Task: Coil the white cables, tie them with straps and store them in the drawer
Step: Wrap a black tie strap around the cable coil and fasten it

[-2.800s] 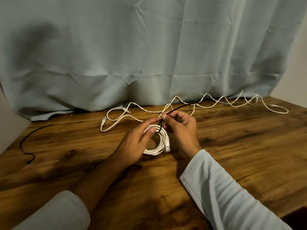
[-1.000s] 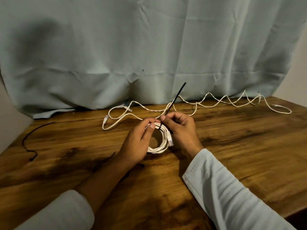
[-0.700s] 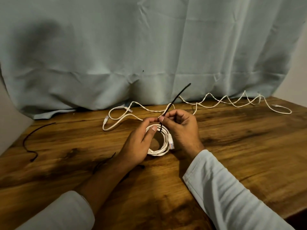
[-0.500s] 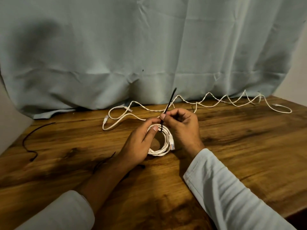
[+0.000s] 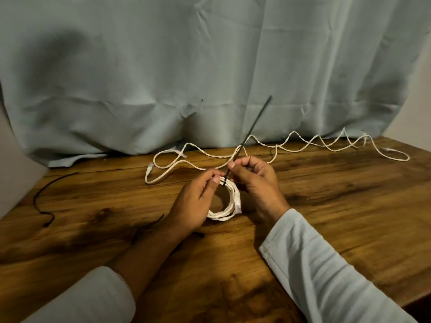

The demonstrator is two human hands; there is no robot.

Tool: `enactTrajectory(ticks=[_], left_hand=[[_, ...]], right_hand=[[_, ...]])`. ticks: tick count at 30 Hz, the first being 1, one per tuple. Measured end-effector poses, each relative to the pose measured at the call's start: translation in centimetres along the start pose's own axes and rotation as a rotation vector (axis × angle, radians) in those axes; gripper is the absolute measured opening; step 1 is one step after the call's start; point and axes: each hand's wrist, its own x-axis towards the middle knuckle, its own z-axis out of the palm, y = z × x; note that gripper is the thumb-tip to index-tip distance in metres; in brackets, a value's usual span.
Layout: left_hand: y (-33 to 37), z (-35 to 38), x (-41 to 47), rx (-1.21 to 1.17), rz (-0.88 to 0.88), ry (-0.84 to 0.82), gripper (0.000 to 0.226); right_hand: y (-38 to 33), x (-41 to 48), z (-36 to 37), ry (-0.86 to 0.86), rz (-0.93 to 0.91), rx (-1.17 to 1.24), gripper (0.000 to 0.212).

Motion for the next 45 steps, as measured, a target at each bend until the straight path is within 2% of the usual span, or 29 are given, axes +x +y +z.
enactTrajectory(ticks=[6, 9, 12, 17, 22, 32, 34, 40, 45], left_hand=[[-0.2, -0.7, 0.2, -0.088, -0.062, 0.078, 0.024], [-0.5, -0.5, 0.1, -0.108, -0.071, 0.094, 0.025], [-0.3, -0.3, 0.1, -0.140, -0.080, 0.104, 0.025], [-0.1, -0.3, 0.0, -0.098, -0.071, 0.091, 0.025], [-0.3, -0.4, 0.2, -0.117, -0.051, 0.062, 0.023], [-1.1, -0.4, 0.6, -0.076, -0.044, 0.021, 0.022], [-0.9, -0.3, 0.4, -0.076, -0.044, 0.038, 0.022], [-0.7, 0.1, 0.2, 0.022, -0.011, 0.052, 0.019], [0.1, 0.4, 0.1, 0.112, 0.089, 0.039, 0.029]], right_hand=[[0.9, 0.2, 0.1, -0.166, 0.078, -0.095, 0.015], [0.5, 0.1, 0.0, -0.188, 0.102, -0.078, 0.022], [0.5, 0.1, 0.0, -0.184, 0.058, -0.084, 0.016], [0.5, -0.1, 0.1, -0.180, -0.115, -0.219, 0.016], [0.4, -0.1, 0.0, -0.150, -0.362, -0.553, 0.015], [-0.4, -0.2, 0.1, -0.180, -0.664, -0.952, 0.018], [0.0, -0.1, 0.0, -0.150, -0.645, -0.910, 0.015], [0.4, 0.0, 0.4, -0.021, -0.329, -0.437, 0.008], [0.3, 0.1, 0.6, 0.043, -0.164, -0.203, 0.028]])
